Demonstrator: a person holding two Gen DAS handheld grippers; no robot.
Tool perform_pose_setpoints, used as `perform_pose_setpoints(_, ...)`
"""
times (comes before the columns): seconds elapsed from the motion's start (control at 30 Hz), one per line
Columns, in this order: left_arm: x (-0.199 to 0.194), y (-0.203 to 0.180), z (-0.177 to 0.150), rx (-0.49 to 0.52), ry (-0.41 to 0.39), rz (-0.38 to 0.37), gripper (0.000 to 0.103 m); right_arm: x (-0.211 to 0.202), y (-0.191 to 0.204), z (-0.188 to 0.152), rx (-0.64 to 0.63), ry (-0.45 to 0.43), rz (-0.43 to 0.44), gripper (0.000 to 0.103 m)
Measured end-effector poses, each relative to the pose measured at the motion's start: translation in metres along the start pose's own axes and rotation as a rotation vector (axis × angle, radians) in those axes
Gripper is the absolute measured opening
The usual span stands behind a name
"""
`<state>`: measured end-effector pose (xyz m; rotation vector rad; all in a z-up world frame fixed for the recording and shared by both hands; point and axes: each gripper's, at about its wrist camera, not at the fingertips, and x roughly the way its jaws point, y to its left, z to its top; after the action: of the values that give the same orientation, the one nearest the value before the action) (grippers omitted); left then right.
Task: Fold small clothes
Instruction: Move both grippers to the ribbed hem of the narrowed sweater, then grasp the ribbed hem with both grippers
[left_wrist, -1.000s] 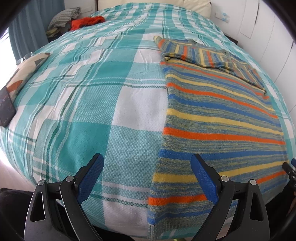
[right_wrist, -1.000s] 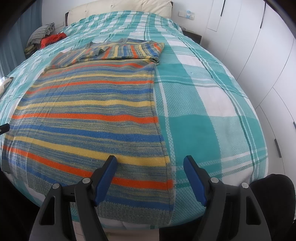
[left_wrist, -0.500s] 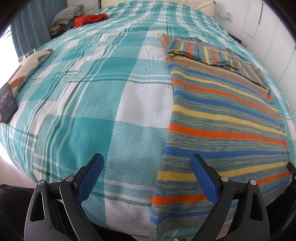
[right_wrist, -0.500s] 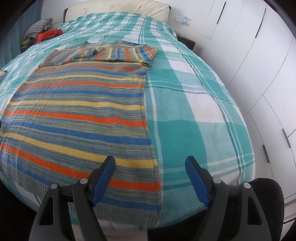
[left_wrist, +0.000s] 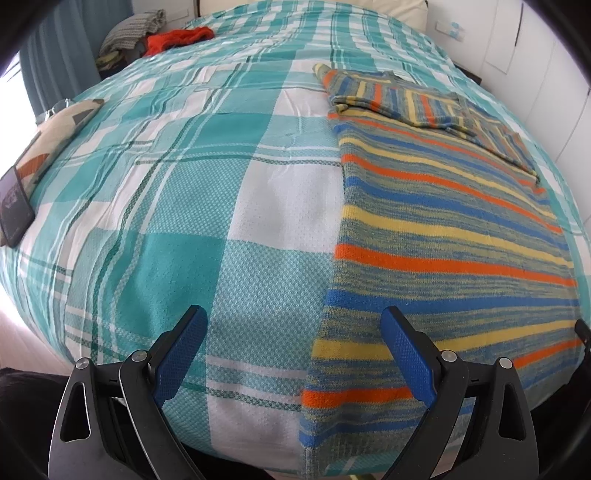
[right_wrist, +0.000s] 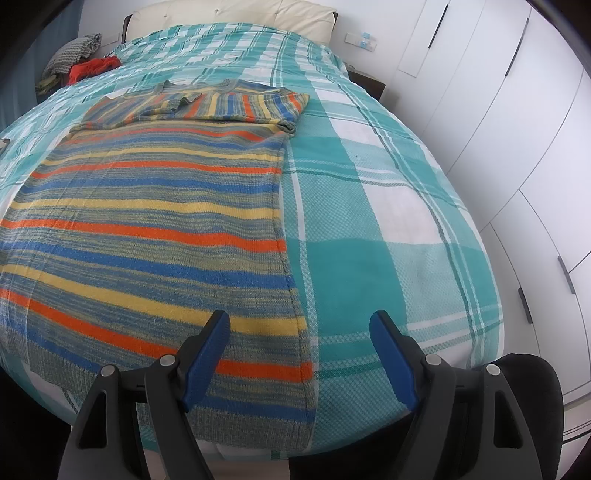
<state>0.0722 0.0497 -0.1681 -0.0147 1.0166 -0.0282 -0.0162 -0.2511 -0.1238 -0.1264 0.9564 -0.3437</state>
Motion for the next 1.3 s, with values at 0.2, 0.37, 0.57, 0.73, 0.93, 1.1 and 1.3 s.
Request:
perform_pose_setpoints(0.2, 0.000, 0.000, 0.000, 0.001, -0.001, 0.001, 0.096, 0.000, 0.000, 0.000, 0.000, 0.000, 0.000, 0.078)
perform_pose_setpoints(0.37, 0.000, 0.000, 0.000, 0.000, -0.002, 0.001, 0.096, 0.000, 0.000, 0.000, 0.000, 0.000, 0.000, 0.078)
perform_pose_setpoints(0.57, 0.001, -0.001, -0.002, 0.011, 0.015, 0.015, 0.096, 0.000, 0.000, 0.001, 0.003, -0.001, 0.004, 0.078)
perform_pose_setpoints(0.73, 0.004, 0.015, -0.013, -0.047, 0.093, 0.005, 0.096, -0.013, -0.044, 0.011, 0.153, -0.045, 0.093, 0.077)
perform_pose_setpoints(0.93, 0.001, 0.000, -0.030, -0.009, 0.145, -0.074, 0.095, 0.002, -0.083, 0.003, 0.320, 0.146, 0.458, 0.077)
perform_pose_setpoints(1.1, 0.000, -0.032, -0.047, 0.114, 0.187, -0.086, 0.078, 0.024, -0.054, -0.019, 0.286, 0.334, 0.552, 0.077)
perform_pose_setpoints(1.3, -0.014, -0.039, -0.054, 0.154, 0.215, -0.104, 0.005, 0.032, -0.025, -0.017, 0.169, 0.396, 0.555, 0.008)
